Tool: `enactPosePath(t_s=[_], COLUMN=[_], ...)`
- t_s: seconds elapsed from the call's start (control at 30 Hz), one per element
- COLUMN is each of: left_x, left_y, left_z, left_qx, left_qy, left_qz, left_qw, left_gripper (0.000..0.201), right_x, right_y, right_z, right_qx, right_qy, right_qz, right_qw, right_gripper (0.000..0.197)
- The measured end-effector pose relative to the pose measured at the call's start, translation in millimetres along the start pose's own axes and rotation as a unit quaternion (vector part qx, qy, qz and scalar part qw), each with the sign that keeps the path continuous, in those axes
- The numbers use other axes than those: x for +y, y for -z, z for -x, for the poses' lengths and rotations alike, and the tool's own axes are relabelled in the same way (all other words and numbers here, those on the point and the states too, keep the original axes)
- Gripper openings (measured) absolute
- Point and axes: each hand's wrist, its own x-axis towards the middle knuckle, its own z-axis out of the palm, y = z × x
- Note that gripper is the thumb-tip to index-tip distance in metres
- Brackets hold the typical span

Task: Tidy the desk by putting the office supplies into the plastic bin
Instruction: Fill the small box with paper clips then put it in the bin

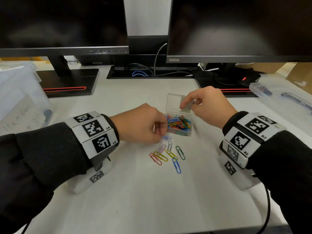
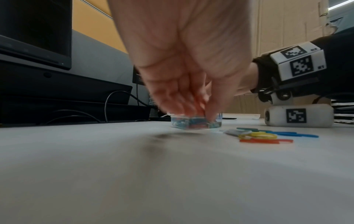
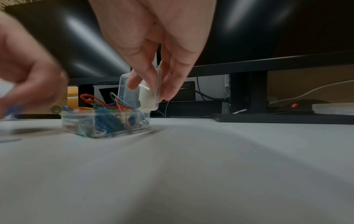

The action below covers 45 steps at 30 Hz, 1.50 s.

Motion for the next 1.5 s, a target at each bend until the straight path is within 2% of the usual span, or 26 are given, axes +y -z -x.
enactPosePath(t_s=[0.07, 0.13, 0.27, 0.4, 0.47, 0.57, 0.67, 0.73, 0.8, 0.9, 0.97, 1.17, 1.37, 1.5], left_x=[2, 4, 5, -1, -2, 0, -1, 0, 4, 8, 8, 10, 9, 11], left_y=[4, 7, 6, 4, 1, -6, -8, -8, -9, -12, -12, -12, 7, 6], left_z=[-7, -18, -36, -18, 3, 24, 26, 22, 18, 13, 13, 15, -13, -35], left_qx=[0.080, 0.115, 0.083, 0.103, 0.056, -0.070, -0.092, -0.072, -0.053, -0.061, -0.065, -0.013, 0.132, 0.112], left_qy=[-0.022, -0.024, -0.021, -0.062, -0.075, -0.016, 0.027, 0.053, 0.066, 0.060, 0.055, 0.021, -0.013, -0.029], left_qz=[0.019, 0.013, -0.007, 0.013, 0.029, 0.022, 0.011, 0.031, 0.051, 0.085, 0.087, 0.025, 0.021, -0.012], left_qw=[0.996, 0.993, 0.996, 0.993, 0.995, 0.997, 0.995, 0.996, 0.995, 0.993, 0.993, 0.999, 0.991, 0.993], left_gripper=[0.013, 0.014, 0.010, 0.014, 0.019, 0.048, 0.069, 0.064, 0.048, 0.022, 0.013, 0.013, 0.019, 0.022], right_x=[0, 0, 0, 1, 0, -1, -2, -1, 0, 0, 0, 1, 1, 2], right_y=[1, 2, 2, 2, 2, 1, 1, 2, 2, 2, 1, 1, 2, 3], right_z=[1, 2, 3, 3, 2, 2, 2, 3, 3, 3, 3, 3, 2, 3], right_qx=[0.002, 0.003, 0.006, 0.010, 0.009, -0.004, 0.003, 0.007, 0.008, 0.007, 0.006, 0.017, 0.031, 0.036], right_qy=[0.002, 0.000, 0.004, 0.000, -0.002, -0.007, -0.007, -0.005, -0.004, -0.004, -0.005, -0.010, -0.012, -0.017], right_qz=[-0.001, -0.010, -0.013, -0.016, -0.015, -0.018, -0.022, -0.022, -0.023, -0.026, -0.025, -0.023, -0.010, -0.013], right_qw=[1.000, 1.000, 1.000, 1.000, 1.000, 1.000, 1.000, 1.000, 1.000, 1.000, 1.000, 1.000, 0.999, 0.999], right_gripper=[0.037, 0.037, 0.035, 0.036, 0.036, 0.036, 0.034, 0.033, 0.032, 0.032, 0.031, 0.029, 0.027, 0.025])
